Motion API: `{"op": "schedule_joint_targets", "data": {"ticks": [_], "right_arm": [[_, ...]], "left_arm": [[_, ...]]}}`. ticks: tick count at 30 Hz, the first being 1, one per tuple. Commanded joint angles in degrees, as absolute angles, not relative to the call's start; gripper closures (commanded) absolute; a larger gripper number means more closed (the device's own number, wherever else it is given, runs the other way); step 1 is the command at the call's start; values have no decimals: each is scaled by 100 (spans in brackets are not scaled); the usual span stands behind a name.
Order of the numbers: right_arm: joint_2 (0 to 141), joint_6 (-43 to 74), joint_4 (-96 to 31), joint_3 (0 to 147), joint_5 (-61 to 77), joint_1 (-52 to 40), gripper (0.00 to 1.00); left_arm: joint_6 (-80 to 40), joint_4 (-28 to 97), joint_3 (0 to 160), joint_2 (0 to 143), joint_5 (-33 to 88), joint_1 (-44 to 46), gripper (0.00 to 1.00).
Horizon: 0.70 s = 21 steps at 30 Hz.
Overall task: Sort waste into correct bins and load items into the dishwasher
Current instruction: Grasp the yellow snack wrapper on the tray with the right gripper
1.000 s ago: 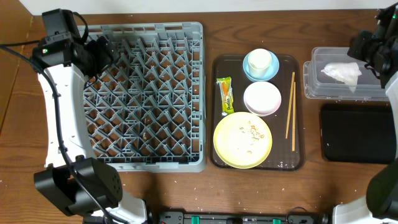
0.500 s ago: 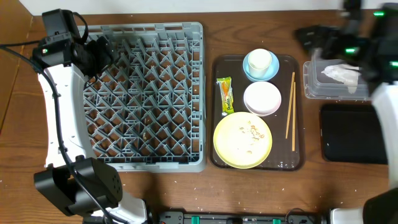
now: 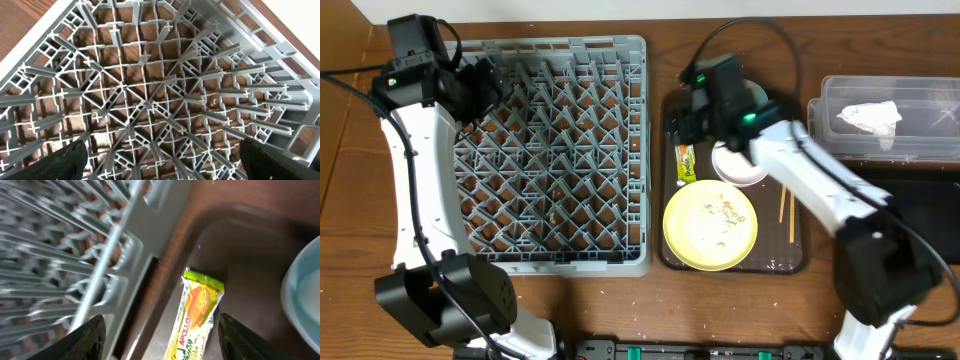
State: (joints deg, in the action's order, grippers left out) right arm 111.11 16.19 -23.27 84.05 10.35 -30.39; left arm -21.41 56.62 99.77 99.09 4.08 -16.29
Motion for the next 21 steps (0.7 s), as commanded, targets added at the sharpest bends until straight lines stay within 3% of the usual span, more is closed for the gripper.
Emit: {"op": "schedule_joint_targets", "data": {"ticks": [1,15,18,21], "right_arm": [[11389,2025,-2318,8453,-97,-3301,31],[12167,2633,-2318,8453,-447,-3382,38],[12283,2635,-2316,8453,-447,-3382,45],[12287,2635,-2314,8453,-447,-3382,59]], "left_arm": [[-2174,5677,9961,9773,357,-1638,2],[-2174,5677,9961,9773,357,-1638,2],[-2174,5675,9961,9773,357,-1638,2],[-2174,5677,9961,9773,357,-1638,2]]}}
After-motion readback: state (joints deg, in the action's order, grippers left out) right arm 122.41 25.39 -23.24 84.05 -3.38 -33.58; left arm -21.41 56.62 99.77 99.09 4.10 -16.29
